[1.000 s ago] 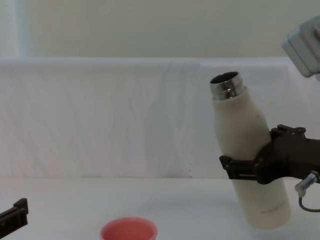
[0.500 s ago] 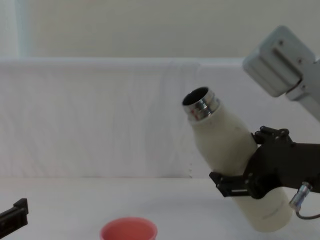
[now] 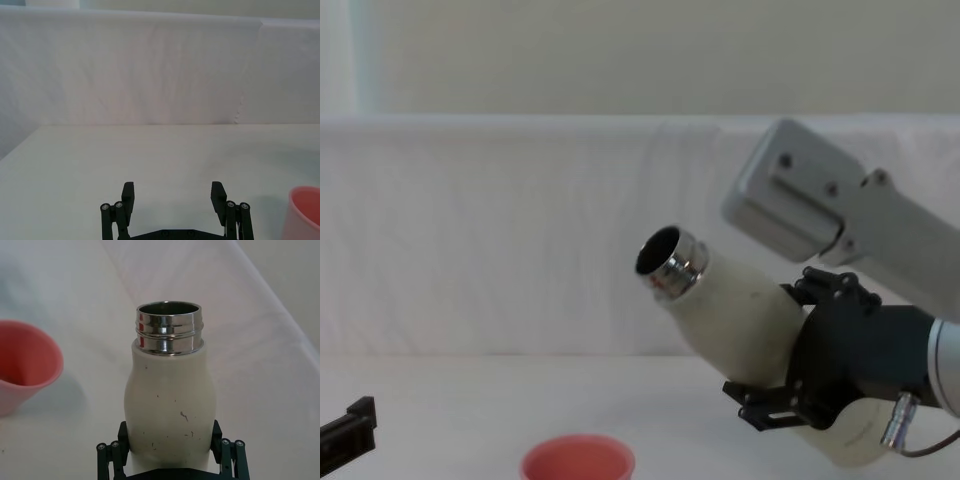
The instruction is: Grasp the thermos with one hand and pour water into the cup lid.
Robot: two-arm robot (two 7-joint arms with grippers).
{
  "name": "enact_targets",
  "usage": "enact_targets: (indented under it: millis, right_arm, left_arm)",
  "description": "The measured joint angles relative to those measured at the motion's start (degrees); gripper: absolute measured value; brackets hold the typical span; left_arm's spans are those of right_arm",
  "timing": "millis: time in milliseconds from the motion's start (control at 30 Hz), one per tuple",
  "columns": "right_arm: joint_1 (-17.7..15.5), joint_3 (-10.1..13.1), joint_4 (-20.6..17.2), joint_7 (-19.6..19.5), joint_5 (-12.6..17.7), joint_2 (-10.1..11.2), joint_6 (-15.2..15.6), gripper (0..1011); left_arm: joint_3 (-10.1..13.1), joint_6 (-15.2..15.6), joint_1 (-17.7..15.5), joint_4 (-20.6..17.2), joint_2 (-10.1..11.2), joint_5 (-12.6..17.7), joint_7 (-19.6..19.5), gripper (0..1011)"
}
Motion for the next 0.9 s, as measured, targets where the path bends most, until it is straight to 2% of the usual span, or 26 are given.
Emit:
enact_targets:
  millis: [467, 900]
  right_arm:
    - [0.65, -1.84, 0.32, 1.43, -6.92, -0.02, 0.62, 959]
    - [0.85, -3.06, 0.94, 2.69, -12.09, -0.29, 0.66, 959]
  left_arm:
    - [0.0, 0.0, 0.0, 0.0, 0.0, 0.0, 0.0, 1001]
    - [0.0, 0.0, 0.0, 0.0, 0.0, 0.0, 0.0, 1001]
